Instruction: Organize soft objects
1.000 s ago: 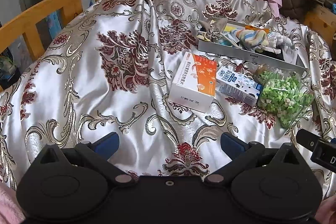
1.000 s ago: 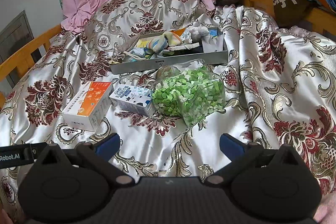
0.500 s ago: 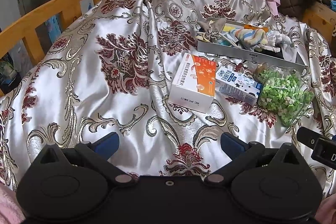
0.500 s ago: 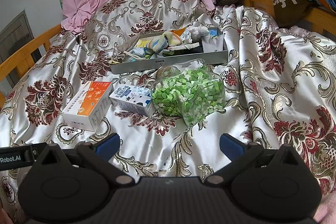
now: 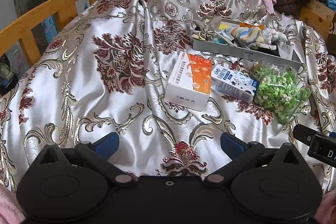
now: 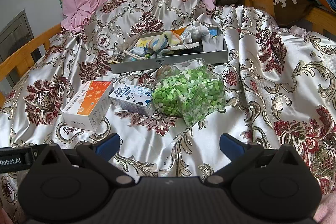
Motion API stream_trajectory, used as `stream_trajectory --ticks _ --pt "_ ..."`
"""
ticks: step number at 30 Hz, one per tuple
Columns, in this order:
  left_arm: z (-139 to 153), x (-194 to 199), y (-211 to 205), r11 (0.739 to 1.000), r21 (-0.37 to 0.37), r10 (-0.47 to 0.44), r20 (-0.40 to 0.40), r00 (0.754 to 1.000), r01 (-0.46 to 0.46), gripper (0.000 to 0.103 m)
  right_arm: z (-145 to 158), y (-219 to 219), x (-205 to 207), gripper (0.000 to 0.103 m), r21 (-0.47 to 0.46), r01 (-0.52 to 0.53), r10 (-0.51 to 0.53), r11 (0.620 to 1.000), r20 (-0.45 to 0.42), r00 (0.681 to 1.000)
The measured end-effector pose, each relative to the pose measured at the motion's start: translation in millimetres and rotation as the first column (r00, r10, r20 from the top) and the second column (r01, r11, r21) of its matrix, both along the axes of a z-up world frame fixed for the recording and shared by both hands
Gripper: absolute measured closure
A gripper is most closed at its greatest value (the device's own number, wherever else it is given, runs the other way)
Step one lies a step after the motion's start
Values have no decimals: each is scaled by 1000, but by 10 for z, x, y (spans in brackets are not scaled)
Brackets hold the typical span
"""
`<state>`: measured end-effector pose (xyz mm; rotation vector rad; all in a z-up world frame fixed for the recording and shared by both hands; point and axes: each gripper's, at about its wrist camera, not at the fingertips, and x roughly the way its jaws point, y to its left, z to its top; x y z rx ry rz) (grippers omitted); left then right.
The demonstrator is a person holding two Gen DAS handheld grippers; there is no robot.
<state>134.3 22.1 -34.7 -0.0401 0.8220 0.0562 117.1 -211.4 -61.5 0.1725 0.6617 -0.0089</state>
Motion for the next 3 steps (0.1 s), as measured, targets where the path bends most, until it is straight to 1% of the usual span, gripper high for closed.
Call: stream_trajectory --ticks 3 --pt "-4 0 -4 1000 0 -3 -3 1000 3 1 -2 0 -1 0 0 0 0 1000 0 1000"
